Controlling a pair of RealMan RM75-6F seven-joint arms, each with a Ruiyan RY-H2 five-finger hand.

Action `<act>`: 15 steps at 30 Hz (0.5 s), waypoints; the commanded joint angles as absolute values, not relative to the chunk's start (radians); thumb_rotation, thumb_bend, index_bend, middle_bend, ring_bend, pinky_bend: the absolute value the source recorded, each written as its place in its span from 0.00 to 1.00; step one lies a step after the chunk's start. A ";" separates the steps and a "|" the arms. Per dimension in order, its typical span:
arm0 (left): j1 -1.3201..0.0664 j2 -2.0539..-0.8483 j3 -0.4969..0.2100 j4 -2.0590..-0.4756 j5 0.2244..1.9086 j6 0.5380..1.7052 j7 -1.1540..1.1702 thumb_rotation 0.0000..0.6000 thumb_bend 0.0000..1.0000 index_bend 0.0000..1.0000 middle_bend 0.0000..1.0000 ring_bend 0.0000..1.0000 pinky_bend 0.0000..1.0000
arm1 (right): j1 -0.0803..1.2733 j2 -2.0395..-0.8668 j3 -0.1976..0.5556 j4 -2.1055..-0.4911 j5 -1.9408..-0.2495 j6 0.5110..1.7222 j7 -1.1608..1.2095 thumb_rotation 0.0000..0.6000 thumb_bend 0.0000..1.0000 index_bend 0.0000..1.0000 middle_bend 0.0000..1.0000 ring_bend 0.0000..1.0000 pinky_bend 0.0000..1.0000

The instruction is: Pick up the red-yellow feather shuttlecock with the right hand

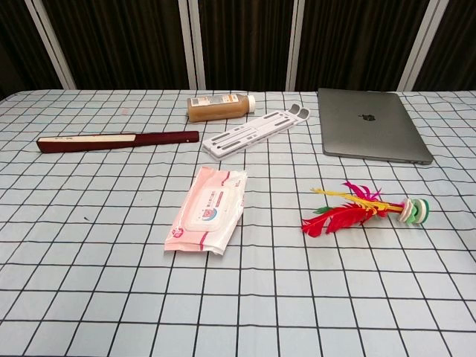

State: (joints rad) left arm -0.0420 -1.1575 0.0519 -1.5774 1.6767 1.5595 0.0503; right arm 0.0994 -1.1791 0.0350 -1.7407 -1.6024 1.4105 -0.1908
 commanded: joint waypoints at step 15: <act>-0.048 -1.147 0.052 -1.582 1.670 1.549 0.017 1.00 0.00 0.00 0.00 0.00 0.00 | 0.334 -1.605 0.202 -1.685 -1.336 1.221 -0.426 1.00 0.33 0.46 0.19 0.00 0.00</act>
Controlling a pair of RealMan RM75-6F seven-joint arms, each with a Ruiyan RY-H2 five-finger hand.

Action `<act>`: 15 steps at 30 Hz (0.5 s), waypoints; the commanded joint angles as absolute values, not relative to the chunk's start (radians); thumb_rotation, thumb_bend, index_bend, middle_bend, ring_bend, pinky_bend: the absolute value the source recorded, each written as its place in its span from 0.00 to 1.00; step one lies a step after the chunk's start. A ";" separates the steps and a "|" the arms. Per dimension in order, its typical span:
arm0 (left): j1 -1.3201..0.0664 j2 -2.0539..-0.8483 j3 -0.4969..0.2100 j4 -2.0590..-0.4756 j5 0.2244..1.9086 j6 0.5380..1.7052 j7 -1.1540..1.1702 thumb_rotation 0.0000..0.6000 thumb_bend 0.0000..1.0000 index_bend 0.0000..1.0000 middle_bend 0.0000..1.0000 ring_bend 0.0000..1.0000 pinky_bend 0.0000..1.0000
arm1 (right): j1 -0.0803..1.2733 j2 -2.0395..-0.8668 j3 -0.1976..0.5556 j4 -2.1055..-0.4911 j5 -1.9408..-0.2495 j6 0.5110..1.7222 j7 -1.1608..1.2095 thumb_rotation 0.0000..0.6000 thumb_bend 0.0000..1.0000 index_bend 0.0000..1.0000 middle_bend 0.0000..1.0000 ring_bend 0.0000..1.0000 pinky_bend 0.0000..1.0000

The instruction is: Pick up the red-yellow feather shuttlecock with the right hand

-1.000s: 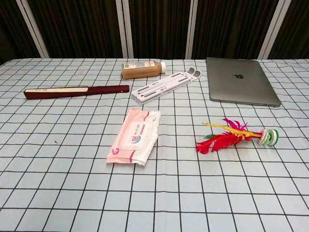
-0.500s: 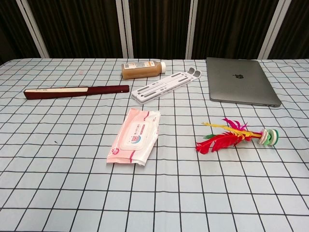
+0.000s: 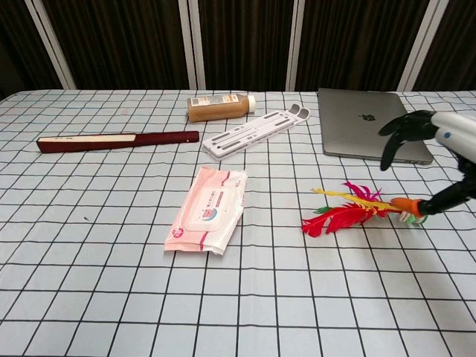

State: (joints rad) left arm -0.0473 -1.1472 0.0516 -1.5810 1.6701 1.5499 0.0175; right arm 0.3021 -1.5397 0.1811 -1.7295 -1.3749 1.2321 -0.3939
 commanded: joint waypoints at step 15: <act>-0.051 -1.139 0.054 -1.591 1.667 1.541 -0.001 1.00 0.00 0.00 0.00 0.00 0.00 | 0.397 -1.785 0.227 -1.559 -1.273 1.227 -0.451 1.00 0.42 0.51 0.21 0.00 0.00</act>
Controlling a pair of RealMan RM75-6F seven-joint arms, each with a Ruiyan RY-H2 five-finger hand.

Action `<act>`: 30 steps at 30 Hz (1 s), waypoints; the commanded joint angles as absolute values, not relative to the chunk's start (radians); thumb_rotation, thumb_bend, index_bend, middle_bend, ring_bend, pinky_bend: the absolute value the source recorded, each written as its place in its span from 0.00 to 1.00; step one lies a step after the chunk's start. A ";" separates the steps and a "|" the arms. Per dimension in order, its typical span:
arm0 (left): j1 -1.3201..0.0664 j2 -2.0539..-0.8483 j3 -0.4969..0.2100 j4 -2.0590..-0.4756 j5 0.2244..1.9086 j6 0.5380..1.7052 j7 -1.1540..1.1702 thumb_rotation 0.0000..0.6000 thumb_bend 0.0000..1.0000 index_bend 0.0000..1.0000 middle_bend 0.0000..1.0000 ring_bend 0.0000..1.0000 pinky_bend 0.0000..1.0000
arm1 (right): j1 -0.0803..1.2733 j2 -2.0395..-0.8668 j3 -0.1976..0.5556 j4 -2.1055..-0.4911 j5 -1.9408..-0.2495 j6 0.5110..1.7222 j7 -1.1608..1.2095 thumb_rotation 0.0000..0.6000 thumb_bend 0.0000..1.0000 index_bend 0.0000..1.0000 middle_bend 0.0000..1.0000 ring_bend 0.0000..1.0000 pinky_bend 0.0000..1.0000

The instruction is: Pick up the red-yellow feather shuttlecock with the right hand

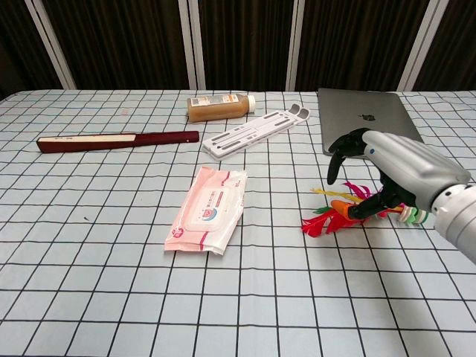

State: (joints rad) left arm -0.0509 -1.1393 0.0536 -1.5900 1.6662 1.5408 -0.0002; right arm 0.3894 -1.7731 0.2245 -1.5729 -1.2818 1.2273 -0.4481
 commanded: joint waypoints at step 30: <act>-0.050 -1.143 0.057 -1.590 1.666 1.537 0.020 1.00 0.00 0.00 0.00 0.00 0.00 | 0.385 -1.590 0.291 -1.773 -1.260 1.319 -0.467 1.00 0.48 0.60 0.25 0.00 0.00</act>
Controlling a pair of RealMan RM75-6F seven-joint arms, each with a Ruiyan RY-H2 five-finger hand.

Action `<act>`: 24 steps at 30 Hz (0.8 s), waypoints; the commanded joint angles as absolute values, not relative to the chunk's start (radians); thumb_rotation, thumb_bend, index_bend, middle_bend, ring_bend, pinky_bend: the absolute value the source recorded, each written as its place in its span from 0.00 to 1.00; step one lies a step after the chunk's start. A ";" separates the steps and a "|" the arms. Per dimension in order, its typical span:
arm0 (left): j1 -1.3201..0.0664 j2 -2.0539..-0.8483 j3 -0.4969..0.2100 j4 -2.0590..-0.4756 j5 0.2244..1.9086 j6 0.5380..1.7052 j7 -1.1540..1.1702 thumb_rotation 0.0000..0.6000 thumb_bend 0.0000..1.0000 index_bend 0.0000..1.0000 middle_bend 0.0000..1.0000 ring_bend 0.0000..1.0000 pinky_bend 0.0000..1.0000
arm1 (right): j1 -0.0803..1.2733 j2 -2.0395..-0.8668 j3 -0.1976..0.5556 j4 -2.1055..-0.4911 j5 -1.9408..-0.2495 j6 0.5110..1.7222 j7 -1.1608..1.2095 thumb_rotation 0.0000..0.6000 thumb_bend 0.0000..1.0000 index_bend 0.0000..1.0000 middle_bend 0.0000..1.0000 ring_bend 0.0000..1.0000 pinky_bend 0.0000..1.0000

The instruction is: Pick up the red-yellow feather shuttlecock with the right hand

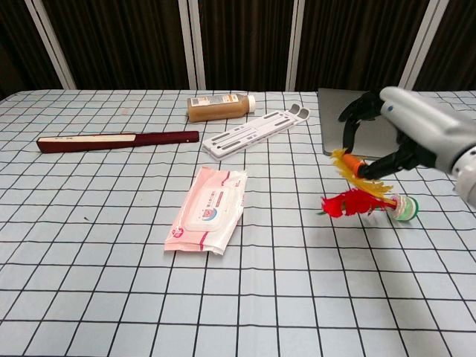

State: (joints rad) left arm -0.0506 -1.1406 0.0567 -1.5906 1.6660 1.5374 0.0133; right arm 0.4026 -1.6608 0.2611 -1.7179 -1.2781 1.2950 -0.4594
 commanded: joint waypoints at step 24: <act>-0.047 -1.151 0.055 -1.593 1.653 1.531 0.052 1.00 0.00 0.00 0.00 0.00 0.00 | 0.290 -1.318 0.287 -1.796 -1.138 1.344 -0.340 1.00 0.48 0.55 0.24 0.00 0.00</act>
State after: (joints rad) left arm -0.0470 -1.1510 0.0547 -1.5928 1.6531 1.5307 0.0522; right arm 0.2938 -1.3215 0.2899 -1.7952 -1.1407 1.3411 -0.3434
